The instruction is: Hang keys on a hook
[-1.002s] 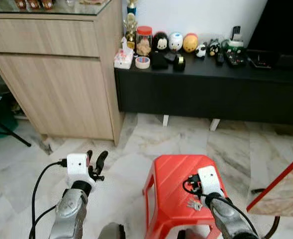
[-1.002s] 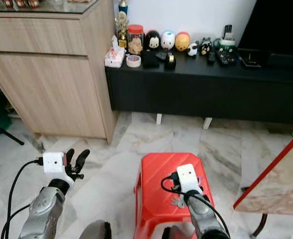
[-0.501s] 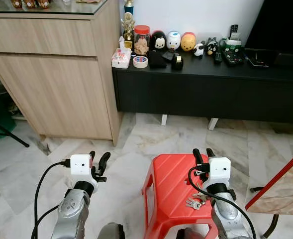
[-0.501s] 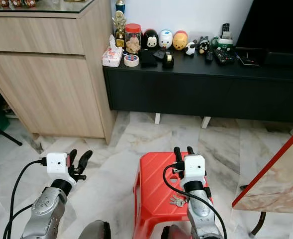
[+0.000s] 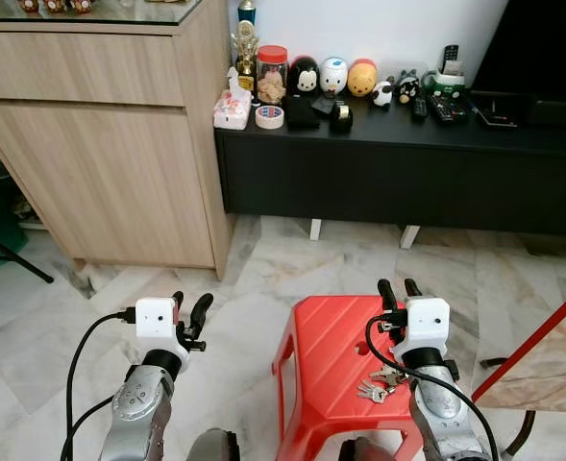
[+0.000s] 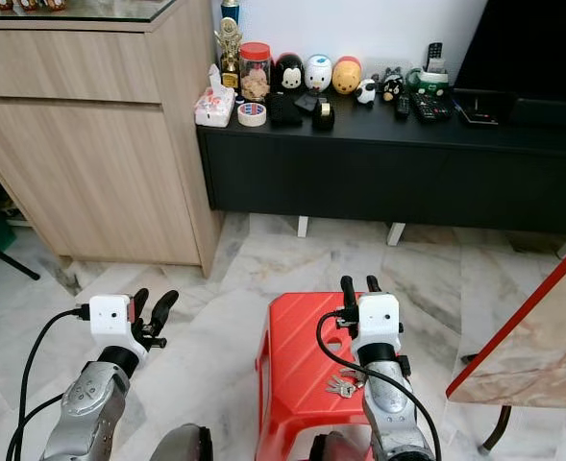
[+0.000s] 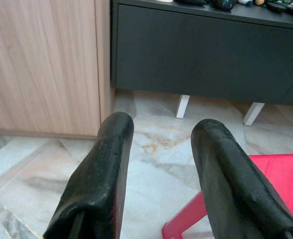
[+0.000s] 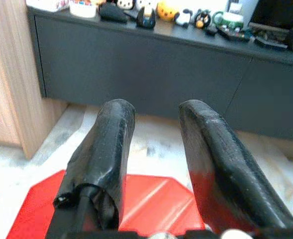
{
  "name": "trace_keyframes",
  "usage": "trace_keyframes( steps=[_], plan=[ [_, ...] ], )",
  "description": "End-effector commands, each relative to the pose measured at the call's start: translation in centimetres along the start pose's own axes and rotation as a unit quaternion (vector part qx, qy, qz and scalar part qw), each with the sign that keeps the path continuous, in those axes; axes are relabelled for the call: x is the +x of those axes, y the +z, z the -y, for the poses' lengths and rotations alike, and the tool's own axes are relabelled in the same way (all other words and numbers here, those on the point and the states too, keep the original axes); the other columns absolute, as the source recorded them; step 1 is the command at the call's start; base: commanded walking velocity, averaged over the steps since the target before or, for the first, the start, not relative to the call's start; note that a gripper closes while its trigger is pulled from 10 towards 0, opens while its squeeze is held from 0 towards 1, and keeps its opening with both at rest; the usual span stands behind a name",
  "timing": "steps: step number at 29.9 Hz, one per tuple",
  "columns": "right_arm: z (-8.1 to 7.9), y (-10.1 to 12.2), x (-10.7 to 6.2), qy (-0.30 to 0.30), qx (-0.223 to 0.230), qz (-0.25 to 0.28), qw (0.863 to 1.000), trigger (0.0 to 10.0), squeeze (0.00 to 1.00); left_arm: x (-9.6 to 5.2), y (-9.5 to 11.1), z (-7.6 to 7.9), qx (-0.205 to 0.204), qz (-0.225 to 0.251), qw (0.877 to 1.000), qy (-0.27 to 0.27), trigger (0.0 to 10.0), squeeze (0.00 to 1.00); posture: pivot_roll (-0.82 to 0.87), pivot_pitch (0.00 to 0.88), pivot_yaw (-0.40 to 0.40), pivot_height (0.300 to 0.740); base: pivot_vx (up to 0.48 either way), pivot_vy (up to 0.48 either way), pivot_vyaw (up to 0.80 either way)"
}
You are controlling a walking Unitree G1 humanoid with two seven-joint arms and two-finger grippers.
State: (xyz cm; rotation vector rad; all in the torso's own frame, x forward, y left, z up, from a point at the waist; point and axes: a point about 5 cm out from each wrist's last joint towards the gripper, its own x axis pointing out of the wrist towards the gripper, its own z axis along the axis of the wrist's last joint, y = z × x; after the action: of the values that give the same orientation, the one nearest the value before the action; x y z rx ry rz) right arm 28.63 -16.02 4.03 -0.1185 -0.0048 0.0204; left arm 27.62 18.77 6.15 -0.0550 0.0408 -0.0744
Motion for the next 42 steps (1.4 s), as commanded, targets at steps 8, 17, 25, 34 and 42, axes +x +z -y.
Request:
trace_keyframes(
  steps=[8, 17, 25, 34, 42],
  plan=[
    [-0.6, -0.7, 0.1, 0.011, 0.002, -0.034, 0.999, 10.0, 0.0, -0.1, -0.1, 0.1, 0.002, 0.001, 1.0, -0.003, 10.0, 0.0, 0.13, 0.043, -0.055, 0.641, 0.0, 0.0, 0.0],
    [-0.9, -1.0, 0.1, 0.027, 0.012, -0.051, 0.998, 10.0, 0.0, -0.1, -0.1, 0.1, 0.002, 0.0, 1.0, -0.003, 10.0, 0.0, 0.13, 0.045, -0.055, 0.612, 0.0, 0.0, 0.0],
    [-0.6, -1.5, 0.4, 0.028, 0.006, -0.078, 0.997, 10.0, 0.0, -0.1, -0.1, 0.1, 0.003, -0.002, 1.0, -0.004, 10.0, 0.0, 0.13, 0.045, -0.054, 0.612, 0.0, 0.0, 0.0],
    [1.1, -3.9, 0.9, 0.028, -0.052, -0.238, 0.969, 10.0, 0.0, -0.1, -0.1, 0.1, 0.003, -0.005, 1.0, -0.006, 10.0, 0.0, 0.14, 0.043, -0.051, 0.612, 0.0, 0.0, 0.0],
    [0.7, -4.3, 1.1, 0.124, -0.081, -0.31, 0.939, 10.0, 0.0, -0.1, -0.1, -0.1, 0.004, -0.005, 1.0, -0.004, 10.0, 0.0, 0.14, 0.046, -0.056, 0.612, 0.0, 0.0, 0.0]
  ],
)
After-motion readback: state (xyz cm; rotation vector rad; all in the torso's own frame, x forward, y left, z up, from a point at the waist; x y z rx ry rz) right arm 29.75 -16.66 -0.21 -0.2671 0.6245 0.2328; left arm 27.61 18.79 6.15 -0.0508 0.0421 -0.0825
